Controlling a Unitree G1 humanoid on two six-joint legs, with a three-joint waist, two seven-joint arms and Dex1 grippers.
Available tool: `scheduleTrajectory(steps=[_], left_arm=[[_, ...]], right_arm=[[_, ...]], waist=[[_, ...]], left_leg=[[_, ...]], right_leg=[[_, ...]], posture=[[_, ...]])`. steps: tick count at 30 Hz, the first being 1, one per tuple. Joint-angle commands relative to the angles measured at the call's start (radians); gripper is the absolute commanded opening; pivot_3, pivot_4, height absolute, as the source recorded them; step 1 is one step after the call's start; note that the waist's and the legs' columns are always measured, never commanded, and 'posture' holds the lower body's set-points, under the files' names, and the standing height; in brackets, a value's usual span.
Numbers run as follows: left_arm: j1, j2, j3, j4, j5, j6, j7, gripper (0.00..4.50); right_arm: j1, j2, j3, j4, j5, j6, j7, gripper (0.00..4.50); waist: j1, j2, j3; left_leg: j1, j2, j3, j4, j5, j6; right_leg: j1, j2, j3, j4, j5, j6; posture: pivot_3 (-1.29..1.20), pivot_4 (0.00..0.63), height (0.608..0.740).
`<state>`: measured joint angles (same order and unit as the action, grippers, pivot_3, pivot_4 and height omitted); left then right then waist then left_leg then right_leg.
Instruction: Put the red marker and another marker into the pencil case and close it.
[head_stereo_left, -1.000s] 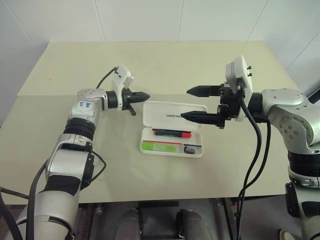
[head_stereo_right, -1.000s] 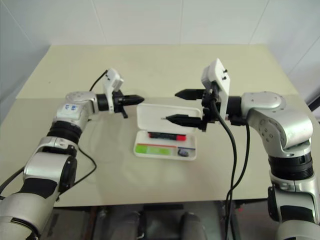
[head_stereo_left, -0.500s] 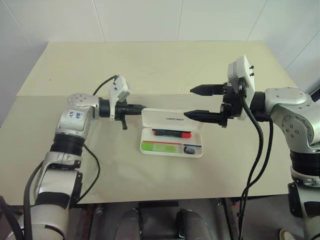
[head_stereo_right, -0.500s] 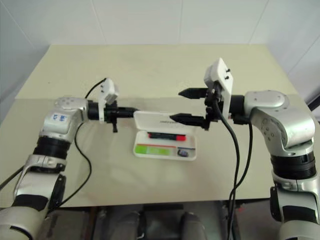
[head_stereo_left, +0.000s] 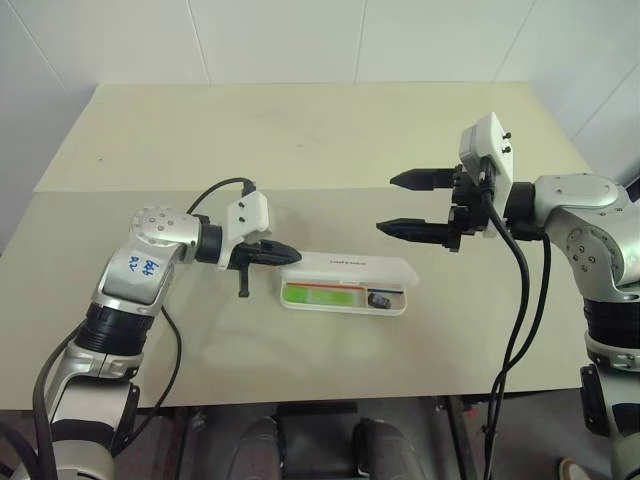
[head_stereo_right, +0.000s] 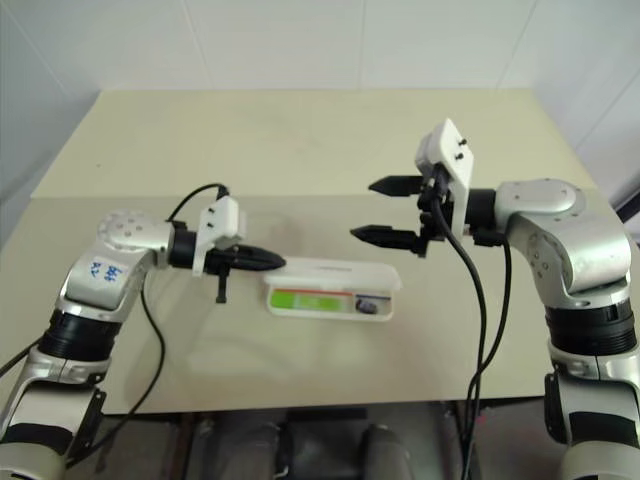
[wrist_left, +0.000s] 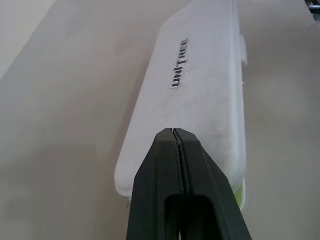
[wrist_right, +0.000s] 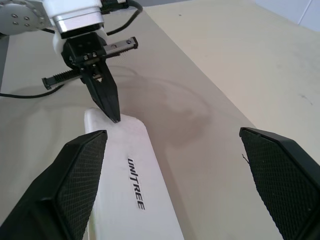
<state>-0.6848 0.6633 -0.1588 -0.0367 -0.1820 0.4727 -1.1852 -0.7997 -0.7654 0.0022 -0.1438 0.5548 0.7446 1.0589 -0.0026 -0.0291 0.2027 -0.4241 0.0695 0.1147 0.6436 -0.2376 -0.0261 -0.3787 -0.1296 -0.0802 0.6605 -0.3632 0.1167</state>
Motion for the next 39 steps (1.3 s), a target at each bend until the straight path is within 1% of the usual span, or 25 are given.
scheduleTrajectory(steps=[1,5,8,11,14,16,18,19,21,23,24,27,29,31,33,35,36,37,39], left_arm=[[0.045,0.020,-0.053,-0.105,0.013,0.003,-0.003,0.01],[0.105,0.028,-0.136,-0.151,0.079,0.005,0.034,0.01],[0.105,0.024,-0.191,-0.098,0.174,-0.007,0.104,0.01],[0.070,-0.004,-0.203,-0.041,0.208,0.007,0.165,0.01],[0.049,-0.040,-0.177,-0.039,0.171,0.021,0.189,0.01],[0.034,-0.080,-0.109,-0.066,0.088,0.052,0.197,0.01],[0.012,-0.125,0.029,-0.126,-0.070,0.120,0.191,0.01],[0.003,-0.130,0.094,-0.156,-0.145,0.169,0.184,0.01],[0.014,-0.086,0.198,-0.228,-0.289,0.280,0.140,0.01],[0.036,-0.036,0.236,-0.275,-0.366,0.338,0.110,0.01],[0.082,0.024,0.274,-0.311,-0.399,0.356,0.077,0.01],[0.216,0.164,0.380,-0.374,-0.441,0.391,0.050,0.01],[0.305,0.213,0.449,-0.394,-0.445,0.385,0.066,0.01],[0.437,0.228,0.565,-0.416,-0.458,0.403,0.093,0.01],[0.535,0.232,0.642,-0.432,-0.473,0.409,0.109,0.01],[0.640,0.229,0.734,-0.440,-0.478,0.408,0.113,0.01],[0.699,0.228,0.798,-0.427,-0.472,0.407,0.112,0.01],[0.748,0.228,0.852,-0.407,-0.462,0.401,0.113,0.01],[0.829,0.239,0.917,-0.369,-0.430,0.377,0.116,0.01]], right_arm=[[-0.014,-0.014,-0.015,-0.007,-0.004,-0.021,0.011,4.50],[-0.009,-0.011,-0.010,-0.012,-0.008,-0.025,0.011,4.50],[-0.003,-0.012,-0.014,-0.025,-0.005,-0.020,0.006,4.50],[-0.002,-0.016,-0.017,-0.031,-0.002,-0.018,0.007,4.50],[-0.003,-0.019,-0.019,-0.030,-0.004,-0.020,0.009,4.50],[-0.001,-0.020,-0.023,-0.034,0.003,-0.020,0.012,4.50],[0.013,-0.021,-0.044,-0.058,0.045,-0.014,0.041,4.50],[0.025,-0.025,-0.055,-0.073,0.069,-0.013,0.064,4.50],[0.050,-0.039,-0.064,-0.093,0.103,-0.007,0.103,4.50],[0.064,-0.051,-0.059,-0.095,0.105,-0.014,0.118,4.50],[0.074,-0.062,-0.045,-0.085,0.091,-0.028,0.134,4.50],[0.093,-0.085,-0.019,-0.031,0.060,-0.062,0.179,4.50],[0.096,-0.090,-0.020,0.035,0.052,-0.067,0.200,4.50],[0.106,-0.093,-0.029,0.155,0.047,-0.078,0.243,4.50],[0.119,-0.109,-0.013,0.231,0.013,-0.118,0.286,4.50],[0.131,-0.140,0.021,0.310,-0.059,-0.187,0.326,4.50],[0.129,-0.160,0.032,0.381,-0.101,-0.239,0.349,4.50],[0.119,-0.175,0.036,0.461,-0.136,-0.290,0.364,4.50],[0.068,-0.177,-0.002,0.598,-0.135,-0.322,0.380,4.50]], waist=[[0.000,0.000,0.000],[0.001,0.000,0.000],[0.003,0.001,0.000],[0.009,0.001,-0.002],[0.005,0.001,-0.005],[0.004,0.001,-0.005],[0.003,0.000,-0.004],[0.003,0.000,-0.004],[-0.002,-0.001,-0.004],[-0.007,-0.001,-0.004],[-0.007,0.000,-0.004],[-0.017,0.000,-0.004],[-0.021,0.000,-0.004],[-0.022,0.000,-0.004],[-0.021,0.000,-0.004],[-0.021,0.000,-0.003],[-0.023,0.000,-0.003],[-0.025,0.000,-0.003],[-0.026,0.000,-0.003]], left_leg=[[0.000,0.000,0.000,0.000,0.000,0.000],[0.001,0.000,0.000,0.000,0.000,0.000],[0.002,0.000,0.000,0.000,0.000,0.000],[0.002,0.000,0.000,0.002,0.000,0.001],[0.003,0.000,0.000,0.002,-0.001,0.001],[0.002,0.000,0.000,0.002,-0.001,0.001],[0.001,0.000,0.000,0.001,-0.001,0.001],[0.001,0.000,0.000,0.002,-0.001,0.001],[0.000,0.001,-0.001,0.002,-0.001,0.001],[0.001,0.001,0.000,0.001,-0.001,0.001],[0.002,0.001,0.000,0.000,-0.001,0.001],[0.003,0.001,0.001,0.000,-0.001,0.000],[0.003,0.001,0.000,0.000,-0.001,0.000],[0.003,0.001,0.000,0.000,-0.002,0.001],[0.002,0.001,0.001,0.000,-0.003,0.001],[0.002,0.001,0.001,0.000,-0.003,0.001],[0.002,0.001,0.001,0.000,-0.003,0.001],[0.002,0.001,0.001,0.001,-0.003,0.001],[0.003,0.001,0.002,0.001,-0.003,0.000]], right_leg=[[0.000,0.000,0.000,0.000,0.000,0.000],[0.000,0.000,0.001,0.000,0.000,0.000],[0.000,0.000,0.001,0.000,0.000,0.000],[0.002,0.000,0.000,0.000,0.000,0.000],[0.003,0.000,0.001,0.000,0.000,0.000],[0.002,0.000,0.001,0.000,0.000,0.000],[0.001,0.000,0.001,0.000,0.000,0.000],[0.001,0.000,0.000,0.000,0.000,0.000],[0.001,0.000,0.000,0.000,0.000,0.000],[0.001,0.000,0.001,0.000,0.000,0.000],[0.001,0.000,0.001,0.000,0.000,0.000],[0.002,0.000,0.002,-0.001,0.000,0.000],[0.002,0.000,0.002,-0.001,0.000,0.000],[0.002,0.000,0.002,-0.002,0.000,0.000],[0.002,-0.001,0.002,-0.003,0.000,0.000],[0.002,0.000,0.002,-0.003,0.000,0.000],[0.001,0.000,0.002,-0.003,0.000,0.000],[0.001,0.000,0.002,-0.003,0.000,0.000],[0.001,-0.001,0.002,-0.003,0.000,0.000]], posture=[[0.00,0.150,0.740],[0.00,0.150,0.740],[0.00,0.150,0.740],[0.00,0.150,0.740],[0.00,0.150,0.740],[0.00,0.150,0.740],[0.00,0.150,0.740],[0.00,0.150,0.740],[0.00,0.150,0.740],[0.00,0.150,0.740],[0.00,0.150,0.740],[0.00,0.150,0.740],[0.00,0.150,0.740],[0.00,0.150,0.740],[0.00,0.150,0.740],[0.00,0.150,0.740],[0.00,0.150,0.740],[0.00,0.150,0.740],[0.00,0.150,0.740]])
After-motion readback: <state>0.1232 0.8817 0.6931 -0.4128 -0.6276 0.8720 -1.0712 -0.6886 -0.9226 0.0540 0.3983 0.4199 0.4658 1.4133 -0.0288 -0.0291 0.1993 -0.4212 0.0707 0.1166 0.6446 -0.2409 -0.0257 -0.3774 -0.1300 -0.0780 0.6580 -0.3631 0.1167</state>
